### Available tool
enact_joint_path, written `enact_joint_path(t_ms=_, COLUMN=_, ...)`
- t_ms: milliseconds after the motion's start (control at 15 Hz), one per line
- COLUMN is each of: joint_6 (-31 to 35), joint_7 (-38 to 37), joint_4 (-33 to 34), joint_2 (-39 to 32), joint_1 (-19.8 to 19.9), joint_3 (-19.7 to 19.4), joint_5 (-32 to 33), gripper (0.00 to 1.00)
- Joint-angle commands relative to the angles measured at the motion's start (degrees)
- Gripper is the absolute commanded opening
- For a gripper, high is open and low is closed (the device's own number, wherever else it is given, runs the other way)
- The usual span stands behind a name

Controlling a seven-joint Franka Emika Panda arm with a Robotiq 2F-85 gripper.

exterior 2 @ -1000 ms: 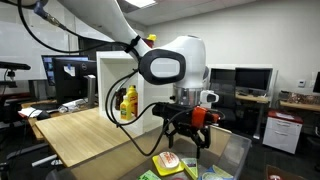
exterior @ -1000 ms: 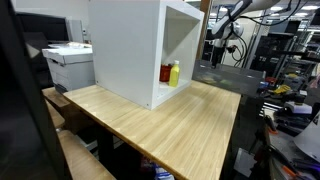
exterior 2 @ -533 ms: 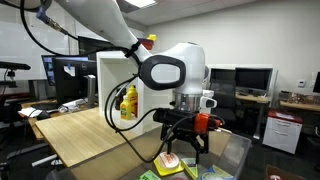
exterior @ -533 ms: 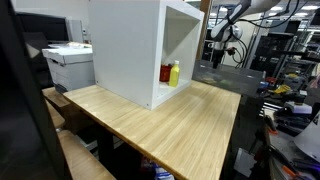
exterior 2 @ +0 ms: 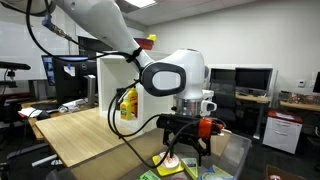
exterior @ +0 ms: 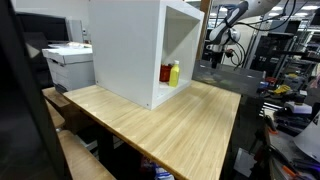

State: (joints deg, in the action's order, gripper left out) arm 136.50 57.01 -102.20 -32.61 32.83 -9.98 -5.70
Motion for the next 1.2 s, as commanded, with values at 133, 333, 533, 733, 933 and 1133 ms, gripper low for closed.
enact_joint_path(t_ms=133, joint_6=3.3, joint_7=3.6, joint_4=2.0, joint_2=-2.4, joint_1=0.9, joint_3=0.9, joint_5=1.5, gripper=1.00)
enact_joint_path(t_ms=333, joint_6=4.3, joint_7=4.6, joint_4=3.0, joint_2=-3.5, joint_1=1.1, joint_3=1.2, joint_5=1.7, gripper=1.00)
enact_joint_path(t_ms=533, joint_6=5.2, joint_7=5.5, joint_4=3.7, joint_2=-4.5, joint_1=1.2, joint_3=1.4, joint_5=1.8, gripper=1.00)
enact_joint_path(t_ms=733, joint_6=5.4, joint_7=6.2, joint_4=3.9, joint_2=-5.0, joint_1=1.2, joint_3=1.6, joint_5=2.0, gripper=1.00)
enact_joint_path(t_ms=933, joint_6=5.7, joint_7=7.1, joint_4=4.2, joint_2=-5.6, joint_1=1.2, joint_3=1.9, joint_5=1.9, gripper=1.00)
enact_joint_path(t_ms=1133, joint_6=6.0, joint_7=7.8, joint_4=4.3, joint_2=-6.1, joint_1=1.2, joint_3=2.0, joint_5=2.0, gripper=1.00)
